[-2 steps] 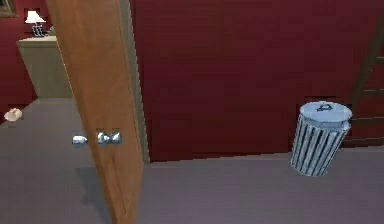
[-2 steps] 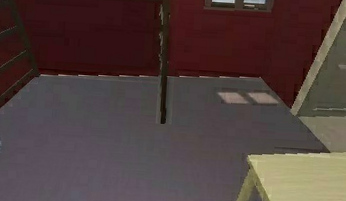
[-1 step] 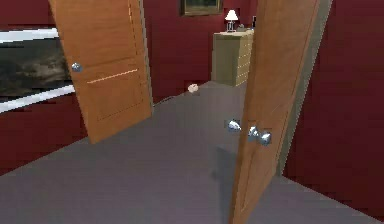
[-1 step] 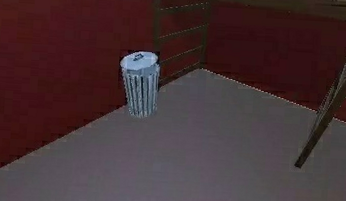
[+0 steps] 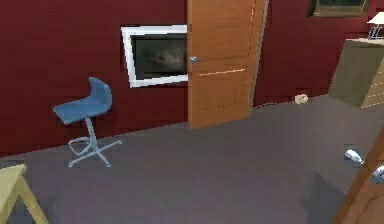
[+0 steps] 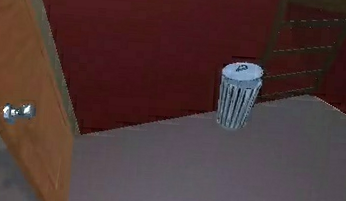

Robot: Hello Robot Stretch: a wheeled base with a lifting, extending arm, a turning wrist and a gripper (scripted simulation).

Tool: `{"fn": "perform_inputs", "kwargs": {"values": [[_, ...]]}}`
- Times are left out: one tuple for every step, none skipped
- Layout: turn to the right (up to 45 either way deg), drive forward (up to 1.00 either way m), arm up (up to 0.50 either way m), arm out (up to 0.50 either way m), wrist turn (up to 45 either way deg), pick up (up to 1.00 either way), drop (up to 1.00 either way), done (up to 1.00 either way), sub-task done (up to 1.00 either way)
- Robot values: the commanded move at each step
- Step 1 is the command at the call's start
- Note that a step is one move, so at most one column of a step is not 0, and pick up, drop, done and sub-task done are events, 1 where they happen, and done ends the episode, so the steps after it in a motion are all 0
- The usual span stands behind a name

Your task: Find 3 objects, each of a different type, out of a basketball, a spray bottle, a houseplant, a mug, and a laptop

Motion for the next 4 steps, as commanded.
{"fn": "perform_inputs", "kwargs": {"values": [[0.0,0.60,0.00,0.00,0.0,0.00,0.00,0.00,0.00],[-36.0,0.00,0.00,0.00,0.0,0.00,0.00,0.00,0.00],[0.0,0.05,0.00,0.00,0.0,0.00,0.00,0.00,0.00],[45.0,0.00,0.00,0.00,0.0,0.00,0.00,0.00,0.00]]}}
